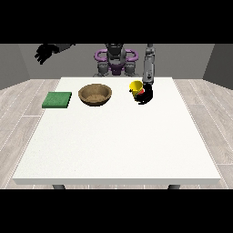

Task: Pick the cup and pour the ball into the bowl, then pick the bowl and place it on the pad

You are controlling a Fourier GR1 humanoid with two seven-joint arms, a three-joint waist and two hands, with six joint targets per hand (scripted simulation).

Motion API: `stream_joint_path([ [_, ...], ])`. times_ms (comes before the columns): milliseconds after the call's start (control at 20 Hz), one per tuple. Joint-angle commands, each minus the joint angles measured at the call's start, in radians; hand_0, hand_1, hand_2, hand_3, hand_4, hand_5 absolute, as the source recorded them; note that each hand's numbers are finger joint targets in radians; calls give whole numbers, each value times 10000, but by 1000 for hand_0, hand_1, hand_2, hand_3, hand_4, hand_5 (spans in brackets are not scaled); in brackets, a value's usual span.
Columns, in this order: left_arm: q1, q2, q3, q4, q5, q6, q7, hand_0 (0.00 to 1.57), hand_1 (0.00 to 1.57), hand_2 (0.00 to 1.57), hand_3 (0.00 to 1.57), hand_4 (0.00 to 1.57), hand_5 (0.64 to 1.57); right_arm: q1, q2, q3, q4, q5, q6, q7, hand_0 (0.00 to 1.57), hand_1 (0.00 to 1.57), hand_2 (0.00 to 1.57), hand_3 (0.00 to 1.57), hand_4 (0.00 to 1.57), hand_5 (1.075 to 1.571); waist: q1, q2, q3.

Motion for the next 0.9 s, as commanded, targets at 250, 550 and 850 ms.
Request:
stream_joint_path([
  [250,-727,-374,-1904,-250,-2260,1916,2951,1289,1289,1571,1571,1411,1446,100,-643,-663,2025,-251,377,424,0,0,0,327,639,1565,736,-1976,-29],
  [550,-1616,162,-4107,521,-5869,4015,5131,1362,1362,1571,1571,1448,1533,83,-707,-682,2825,-239,645,305,0,0,0,174,643,1562,607,-2482,51],
  [850,-3113,-986,-5428,1255,-8024,3755,8486,1370,1370,1571,1571,1455,1531,-71,-891,-874,3807,-136,961,-203,0,0,0,0,681,1559,1078,-2803,-21],
])
